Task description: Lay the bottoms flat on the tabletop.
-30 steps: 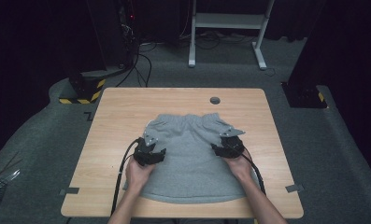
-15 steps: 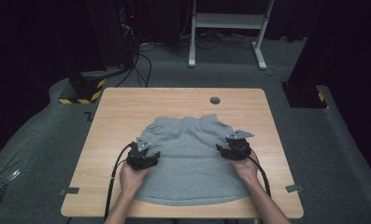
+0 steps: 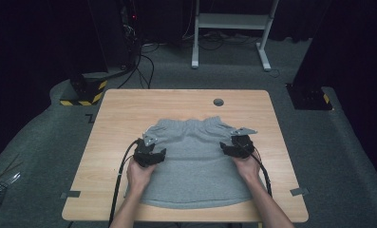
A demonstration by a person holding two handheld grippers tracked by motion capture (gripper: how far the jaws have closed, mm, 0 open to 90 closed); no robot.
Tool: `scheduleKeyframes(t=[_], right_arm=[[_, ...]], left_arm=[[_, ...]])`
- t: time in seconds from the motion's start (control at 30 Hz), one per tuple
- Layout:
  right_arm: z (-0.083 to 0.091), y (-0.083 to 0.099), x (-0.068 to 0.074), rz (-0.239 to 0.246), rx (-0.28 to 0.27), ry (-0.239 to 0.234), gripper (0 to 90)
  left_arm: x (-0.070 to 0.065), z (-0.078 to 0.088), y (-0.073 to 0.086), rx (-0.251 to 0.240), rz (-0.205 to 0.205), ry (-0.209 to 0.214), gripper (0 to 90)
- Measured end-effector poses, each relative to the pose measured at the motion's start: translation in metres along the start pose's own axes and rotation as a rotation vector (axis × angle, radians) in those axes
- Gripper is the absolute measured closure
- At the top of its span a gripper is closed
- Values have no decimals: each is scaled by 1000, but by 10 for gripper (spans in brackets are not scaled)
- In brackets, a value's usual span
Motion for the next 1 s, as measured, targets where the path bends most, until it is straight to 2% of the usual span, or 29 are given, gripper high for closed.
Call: scheduleKeyframes(t=[0.03, 0.07, 0.13, 0.23, 0.27, 0.33, 0.37, 0.43, 0.5, 0.57, 0.73, 0.83, 1.0], right_arm=[[7, 1, 8, 9, -25, -25, 390], [16, 5, 23, 25, -41, -69, 391], [26, 14, 45, 59, -47, -110, 397], [31, 27, 75, 146, -36, -141, 388], [30, 30, 81, 163, -23, -143, 376], [25, 39, 91, 205, 16, -142, 355], [27, 42, 92, 194, 11, -158, 348], [32, 47, 93, 191, 18, -178, 337], [40, 53, 96, 209, 22, -191, 332], [44, 56, 97, 222, 21, -196, 327], [48, 53, 93, 197, 16, -187, 324], [54, 46, 83, 171, -16, -174, 328], [68, 36, 55, 94, -67, -141, 327]], left_arm=[[-13, 6, 2, -14, -7, 29, 354], [-23, 10, 5, -9, -18, 44, 351], [-38, 13, 12, 6, -56, 57, 346], [-52, 13, 25, 53, -108, 38, 331], [-55, 12, 30, 58, -109, 31, 320], [-55, 17, 36, 38, -64, 48, 316], [-55, 19, 40, 32, -55, 63, 308], [-56, 25, 46, 26, -69, 75, 291], [-57, 30, 50, 32, -78, 86, 281], [-59, 31, 51, 35, -81, 91, 281], [-61, 35, 47, 48, -101, 101, 268], [-55, 41, 44, 24, -85, 101, 268], [-37, 58, 35, -33, -42, 86, 264]])
Point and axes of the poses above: each handheld gripper's, and its own axes: z roughly backward along the jaws, y roughly out of its underside, x roughly to its left, the point moved 3 cm from there along -z, roughly forward along the jaws, and after that the axes turned 4 degrees about y, right-handed, at the moved point
